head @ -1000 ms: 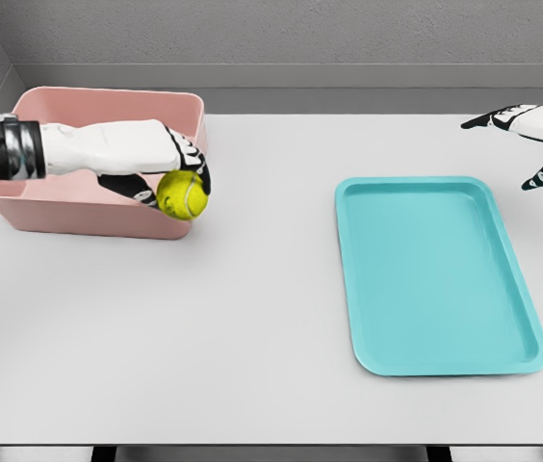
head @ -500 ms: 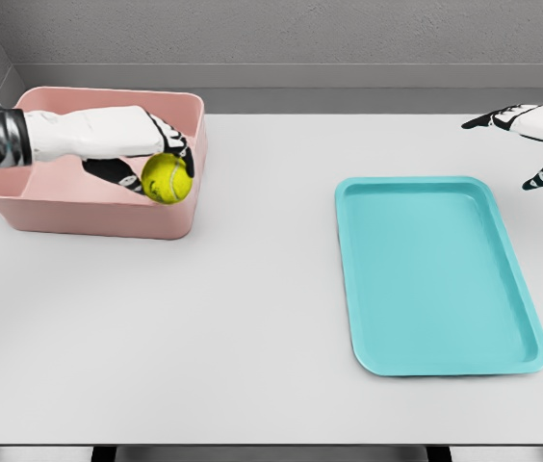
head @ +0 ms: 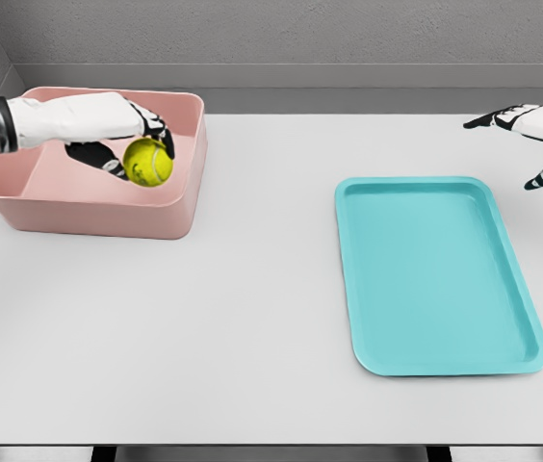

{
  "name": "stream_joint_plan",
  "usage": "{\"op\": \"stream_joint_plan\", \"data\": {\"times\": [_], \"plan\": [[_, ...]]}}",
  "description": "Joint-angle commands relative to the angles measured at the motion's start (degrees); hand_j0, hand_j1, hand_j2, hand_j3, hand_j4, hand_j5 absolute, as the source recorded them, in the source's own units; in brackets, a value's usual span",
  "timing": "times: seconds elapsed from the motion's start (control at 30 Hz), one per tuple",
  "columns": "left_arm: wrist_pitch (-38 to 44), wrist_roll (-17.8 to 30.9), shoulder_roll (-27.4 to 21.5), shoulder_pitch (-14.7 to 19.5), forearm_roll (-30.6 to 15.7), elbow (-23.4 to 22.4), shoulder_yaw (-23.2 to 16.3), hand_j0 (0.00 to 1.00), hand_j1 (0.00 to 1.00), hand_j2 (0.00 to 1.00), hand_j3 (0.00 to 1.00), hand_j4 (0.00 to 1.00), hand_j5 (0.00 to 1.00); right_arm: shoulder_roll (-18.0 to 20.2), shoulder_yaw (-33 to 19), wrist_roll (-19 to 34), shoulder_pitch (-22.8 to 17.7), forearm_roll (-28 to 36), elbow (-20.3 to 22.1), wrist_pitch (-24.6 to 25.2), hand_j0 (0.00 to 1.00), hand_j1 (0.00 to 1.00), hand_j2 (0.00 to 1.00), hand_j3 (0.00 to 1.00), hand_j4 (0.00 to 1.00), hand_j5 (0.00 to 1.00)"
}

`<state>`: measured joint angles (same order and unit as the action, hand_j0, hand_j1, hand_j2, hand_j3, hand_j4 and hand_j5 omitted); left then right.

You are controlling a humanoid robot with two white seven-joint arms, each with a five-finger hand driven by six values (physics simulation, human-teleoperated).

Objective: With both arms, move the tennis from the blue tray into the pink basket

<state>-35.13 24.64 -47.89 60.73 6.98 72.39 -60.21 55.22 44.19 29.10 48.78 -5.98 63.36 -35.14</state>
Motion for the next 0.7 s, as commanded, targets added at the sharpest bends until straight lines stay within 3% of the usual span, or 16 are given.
{"op": "stream_joint_plan", "data": {"times": [0.0,0.33,0.37,0.4,0.47,0.67], "plan": [[0.13,-0.03,0.69,0.0,-0.39,-2.25,0.1,0.5,0.5,0.5,0.5,0.5,0.5,0.07,-0.07,-0.09,0.0,0.36,0.01,0.14,1.0,1.0,1.0,1.0,1.0,1.0],[0.13,-0.12,3.68,1.58,-0.3,-10.6,0.1,0.5,0.5,0.5,0.5,0.5,0.5,0.07,-0.07,-0.01,0.0,0.36,0.01,0.14,1.0,1.0,1.0,1.0,1.0,1.0],[0.13,-0.12,3.68,1.67,-0.21,-10.78,0.1,0.54,0.54,0.54,0.54,0.54,0.54,0.07,-0.07,-0.01,0.0,0.36,0.01,0.14,1.0,1.0,1.0,1.0,1.0,1.0],[0.13,-0.12,3.68,1.67,-0.21,-10.78,0.18,0.79,0.79,0.79,0.79,0.79,0.79,0.15,-0.07,-0.09,0.0,0.36,0.01,0.14,1.0,1.0,1.0,1.0,1.0,1.0],[0.13,-0.21,3.59,1.58,0.05,-10.86,0.18,0.92,0.92,0.92,0.92,0.92,0.92,0.07,-0.07,-0.01,0.0,0.36,0.01,0.14,1.0,1.0,1.0,1.0,1.0,1.0],[0.13,-0.47,3.68,1.67,0.49,-12.53,0.36,0.93,0.93,0.93,0.93,0.93,0.93,0.07,-0.07,-0.09,0.09,0.36,0.01,0.14,1.0,1.0,1.0,1.0,1.0,1.0]]}}
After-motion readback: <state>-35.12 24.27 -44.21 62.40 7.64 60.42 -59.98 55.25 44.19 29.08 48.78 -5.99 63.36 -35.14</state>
